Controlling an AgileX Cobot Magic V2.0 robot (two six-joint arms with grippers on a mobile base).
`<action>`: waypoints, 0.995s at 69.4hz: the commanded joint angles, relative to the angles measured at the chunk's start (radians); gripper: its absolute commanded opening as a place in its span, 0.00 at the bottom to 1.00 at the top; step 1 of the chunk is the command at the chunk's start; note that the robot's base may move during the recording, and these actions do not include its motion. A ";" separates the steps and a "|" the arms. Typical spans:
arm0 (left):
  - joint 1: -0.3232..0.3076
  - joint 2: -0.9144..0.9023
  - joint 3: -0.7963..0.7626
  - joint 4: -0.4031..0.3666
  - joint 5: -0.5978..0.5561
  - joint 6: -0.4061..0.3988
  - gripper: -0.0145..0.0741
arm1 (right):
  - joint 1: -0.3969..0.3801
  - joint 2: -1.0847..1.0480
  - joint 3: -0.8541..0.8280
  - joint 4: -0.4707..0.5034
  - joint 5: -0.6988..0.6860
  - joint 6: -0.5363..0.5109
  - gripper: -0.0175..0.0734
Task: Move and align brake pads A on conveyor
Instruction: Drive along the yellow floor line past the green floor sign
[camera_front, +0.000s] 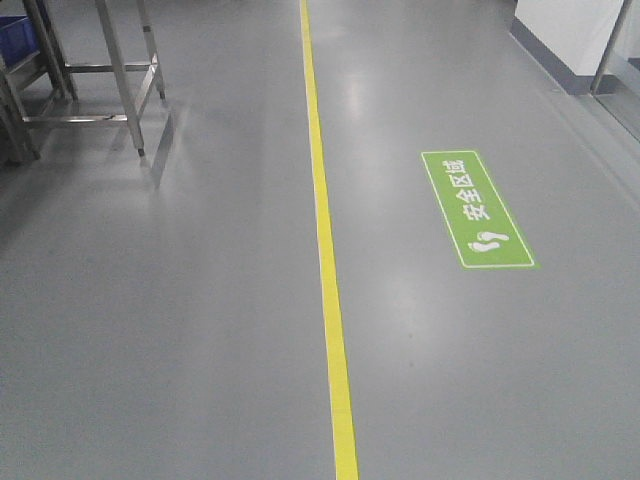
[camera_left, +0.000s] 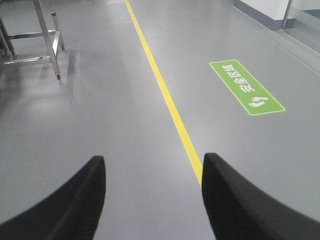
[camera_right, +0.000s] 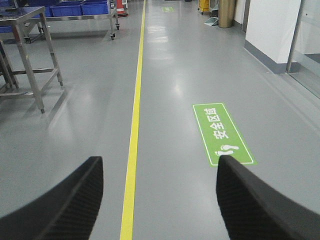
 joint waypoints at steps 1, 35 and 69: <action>-0.001 0.013 -0.027 -0.012 -0.077 -0.004 0.61 | -0.002 0.009 -0.028 -0.005 -0.071 -0.007 0.71; -0.001 0.013 -0.027 -0.012 -0.076 -0.004 0.61 | -0.002 0.009 -0.028 -0.005 -0.071 -0.007 0.71; -0.001 0.013 -0.027 -0.012 -0.077 -0.004 0.61 | -0.002 0.009 -0.028 -0.005 -0.071 -0.007 0.71</action>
